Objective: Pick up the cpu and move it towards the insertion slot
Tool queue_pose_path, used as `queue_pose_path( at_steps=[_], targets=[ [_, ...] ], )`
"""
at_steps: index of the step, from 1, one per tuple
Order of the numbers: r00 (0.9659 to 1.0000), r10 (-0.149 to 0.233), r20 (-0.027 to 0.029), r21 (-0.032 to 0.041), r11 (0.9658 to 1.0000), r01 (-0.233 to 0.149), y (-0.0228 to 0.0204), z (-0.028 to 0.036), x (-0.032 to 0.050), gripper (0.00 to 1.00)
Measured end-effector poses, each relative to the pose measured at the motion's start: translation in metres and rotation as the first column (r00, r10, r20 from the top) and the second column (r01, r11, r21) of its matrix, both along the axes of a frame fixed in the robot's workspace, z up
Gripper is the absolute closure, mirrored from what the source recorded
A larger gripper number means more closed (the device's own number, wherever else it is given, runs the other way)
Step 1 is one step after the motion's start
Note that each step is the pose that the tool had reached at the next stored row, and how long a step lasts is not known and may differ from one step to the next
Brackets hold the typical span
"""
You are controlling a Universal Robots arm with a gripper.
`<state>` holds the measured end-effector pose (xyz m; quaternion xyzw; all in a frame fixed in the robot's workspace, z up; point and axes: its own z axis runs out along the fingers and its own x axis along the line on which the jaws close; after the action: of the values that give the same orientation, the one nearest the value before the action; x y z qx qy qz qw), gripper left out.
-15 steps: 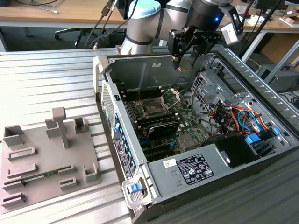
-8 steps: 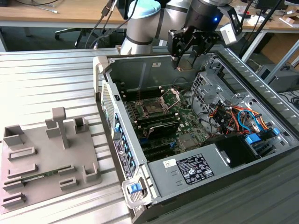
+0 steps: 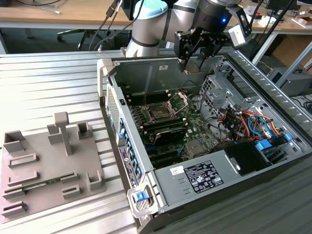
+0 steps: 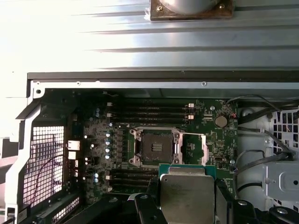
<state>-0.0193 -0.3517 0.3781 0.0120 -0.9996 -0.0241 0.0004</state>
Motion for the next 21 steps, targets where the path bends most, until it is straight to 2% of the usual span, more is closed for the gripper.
queue_pose_path(
  at_steps=[21],
  targets=[
    [1.0,0.0,-0.0001,-0.0001,1.0,0.0,0.0117,-0.0057,0.0,0.45]
  ],
)
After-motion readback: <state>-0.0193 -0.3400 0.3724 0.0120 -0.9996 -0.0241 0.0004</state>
